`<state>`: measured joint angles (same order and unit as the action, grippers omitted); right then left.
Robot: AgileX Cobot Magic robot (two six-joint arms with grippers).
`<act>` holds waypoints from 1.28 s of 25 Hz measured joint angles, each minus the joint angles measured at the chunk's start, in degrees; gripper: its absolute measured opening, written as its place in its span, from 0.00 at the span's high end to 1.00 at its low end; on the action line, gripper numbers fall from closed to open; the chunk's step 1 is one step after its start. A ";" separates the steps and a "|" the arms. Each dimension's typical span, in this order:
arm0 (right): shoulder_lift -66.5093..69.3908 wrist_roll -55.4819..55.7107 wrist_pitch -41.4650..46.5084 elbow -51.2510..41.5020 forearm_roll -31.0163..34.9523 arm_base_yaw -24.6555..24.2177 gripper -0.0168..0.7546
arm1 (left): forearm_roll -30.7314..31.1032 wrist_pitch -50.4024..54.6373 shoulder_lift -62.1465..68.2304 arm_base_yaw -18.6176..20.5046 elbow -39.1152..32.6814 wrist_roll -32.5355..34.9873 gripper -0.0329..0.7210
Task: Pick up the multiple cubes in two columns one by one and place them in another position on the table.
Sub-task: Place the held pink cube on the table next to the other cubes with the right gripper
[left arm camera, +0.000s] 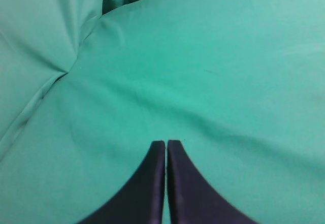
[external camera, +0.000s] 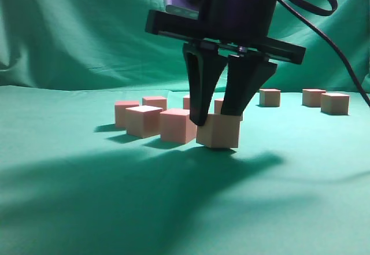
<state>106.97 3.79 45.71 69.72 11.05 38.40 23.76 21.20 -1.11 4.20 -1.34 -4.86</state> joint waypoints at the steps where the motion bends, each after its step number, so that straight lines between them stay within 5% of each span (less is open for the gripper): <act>1: 0.00 0.00 0.00 0.00 0.00 0.00 0.63 | 0.00 0.00 0.00 0.00 0.00 0.00 0.96; 6: 0.00 -0.11 0.00 0.00 0.12 0.00 0.55 | 0.00 0.00 0.00 0.00 0.00 0.00 0.96; 7: 0.00 -0.11 0.00 0.00 0.12 0.00 0.47 | 0.00 0.00 0.00 0.00 0.00 0.00 0.96; 19: 0.00 -0.67 15.05 12.28 -5.60 0.00 0.47 | 0.00 0.00 0.00 0.00 0.00 0.00 0.96; 27: 0.00 4.18 24.23 26.02 -21.97 -0.14 0.47 | 0.00 0.00 0.00 0.00 0.00 0.00 0.96; 32: 0.00 6.25 24.59 27.93 -31.38 -6.23 0.47 | 0.00 0.00 0.00 0.00 0.00 0.00 0.96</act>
<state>106.97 10.04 70.30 97.64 -20.33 32.17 23.76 21.20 -1.11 4.20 -1.34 -4.86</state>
